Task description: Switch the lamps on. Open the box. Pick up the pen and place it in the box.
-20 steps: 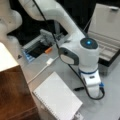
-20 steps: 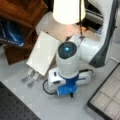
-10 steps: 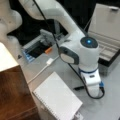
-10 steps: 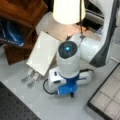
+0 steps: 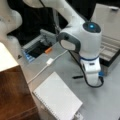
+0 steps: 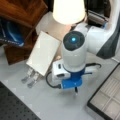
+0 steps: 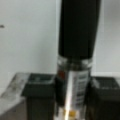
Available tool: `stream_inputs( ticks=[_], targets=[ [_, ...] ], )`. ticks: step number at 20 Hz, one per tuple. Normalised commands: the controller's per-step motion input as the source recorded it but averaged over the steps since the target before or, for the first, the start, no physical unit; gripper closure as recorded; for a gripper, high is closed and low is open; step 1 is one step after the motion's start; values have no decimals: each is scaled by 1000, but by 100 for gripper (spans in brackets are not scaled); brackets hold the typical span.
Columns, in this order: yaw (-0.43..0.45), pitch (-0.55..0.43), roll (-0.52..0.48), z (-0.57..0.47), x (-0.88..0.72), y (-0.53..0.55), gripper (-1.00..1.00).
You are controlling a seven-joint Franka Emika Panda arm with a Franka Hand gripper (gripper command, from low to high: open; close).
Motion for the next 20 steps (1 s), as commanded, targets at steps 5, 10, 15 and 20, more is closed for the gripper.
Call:
stream_inputs(
  ticks=[5, 10, 15, 20],
  targets=[
    [-347, -15, 60, 218, -146, 25, 100],
    [-416, -34, 106, 271, -144, 75, 100],
    [-419, -17, 74, 270, -170, 163, 100],
    [-421, 18, 62, 181, -207, 245, 100]
  ],
)
